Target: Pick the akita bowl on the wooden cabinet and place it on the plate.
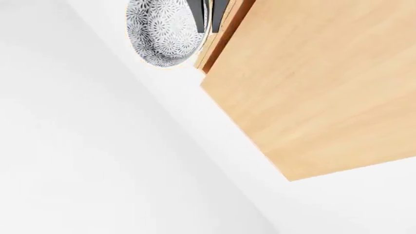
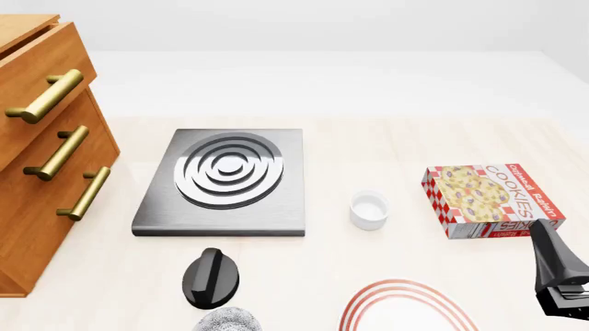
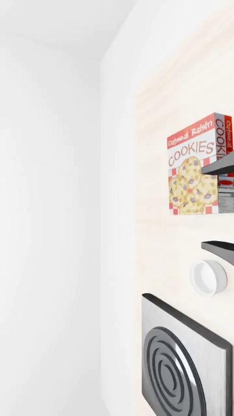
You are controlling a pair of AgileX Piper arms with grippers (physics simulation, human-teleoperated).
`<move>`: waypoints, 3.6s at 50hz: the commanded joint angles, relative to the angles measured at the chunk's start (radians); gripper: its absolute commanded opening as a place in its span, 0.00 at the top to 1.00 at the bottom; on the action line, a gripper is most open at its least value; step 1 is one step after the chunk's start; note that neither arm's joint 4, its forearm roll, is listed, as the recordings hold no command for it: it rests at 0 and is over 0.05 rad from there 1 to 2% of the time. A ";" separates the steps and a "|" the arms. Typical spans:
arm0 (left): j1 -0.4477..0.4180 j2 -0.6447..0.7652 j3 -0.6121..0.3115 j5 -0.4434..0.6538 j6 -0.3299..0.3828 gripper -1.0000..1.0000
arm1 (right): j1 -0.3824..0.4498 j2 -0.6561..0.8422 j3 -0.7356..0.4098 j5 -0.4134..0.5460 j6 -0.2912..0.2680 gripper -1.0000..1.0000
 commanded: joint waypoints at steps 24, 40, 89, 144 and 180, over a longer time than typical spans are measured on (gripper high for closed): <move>-0.220 -0.071 -0.030 0.052 -0.011 1.00 | 0.000 0.000 0.000 0.000 0.000 0.00; -0.305 -0.094 -0.007 0.061 0.000 1.00 | 0.000 0.000 0.000 0.000 0.000 0.00; -0.586 -0.203 0.029 0.166 0.065 1.00 | 0.000 0.000 0.000 0.000 0.000 0.00; -0.825 -0.141 0.045 0.182 0.152 1.00 | 0.000 0.000 0.000 0.000 0.000 0.00; -0.961 -0.098 0.103 0.157 0.163 1.00 | 0.000 0.000 0.000 0.000 0.000 0.00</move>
